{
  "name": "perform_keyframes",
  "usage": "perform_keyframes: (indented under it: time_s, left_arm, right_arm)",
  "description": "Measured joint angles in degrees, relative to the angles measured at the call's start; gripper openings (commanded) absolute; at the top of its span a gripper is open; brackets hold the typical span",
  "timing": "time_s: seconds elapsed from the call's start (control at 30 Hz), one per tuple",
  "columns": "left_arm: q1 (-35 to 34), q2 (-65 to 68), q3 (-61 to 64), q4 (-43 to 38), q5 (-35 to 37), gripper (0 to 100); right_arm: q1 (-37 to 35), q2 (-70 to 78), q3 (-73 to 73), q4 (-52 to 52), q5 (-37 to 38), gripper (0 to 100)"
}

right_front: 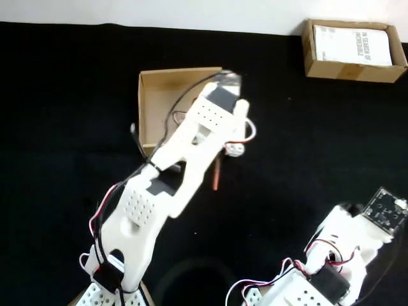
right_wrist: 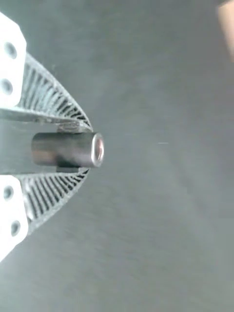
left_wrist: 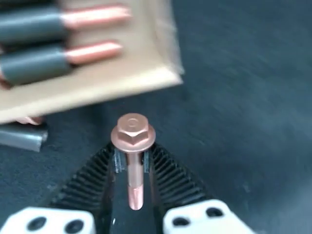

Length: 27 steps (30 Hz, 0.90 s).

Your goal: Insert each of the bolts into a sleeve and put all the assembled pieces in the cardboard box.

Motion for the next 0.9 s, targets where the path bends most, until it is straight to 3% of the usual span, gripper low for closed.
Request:
perform_keyframes:
  time_s: [0.27, 0.53, 0.7, 0.9]
  left_arm:
    - [5.8, -17.14, 0.0, 0.44, -11.08, 1]
    - [5.71, -37.54, 0.0, 1.76, -16.88, 1]
    - [5.63, -49.49, -0.09, 1.93, -19.08, 1]
    - [5.63, -61.54, 4.84, 1.93, -20.92, 1]
  right_arm:
    - [-12.84, 0.0, -18.29, 1.41, -4.84, 0.7]
    - [-31.12, -0.35, -34.2, 18.46, -5.63, 0.7]
    - [-34.11, -0.44, -35.08, 29.71, -5.63, 0.7]
    - [-35.08, -0.7, -35.16, 33.05, -5.63, 0.7]
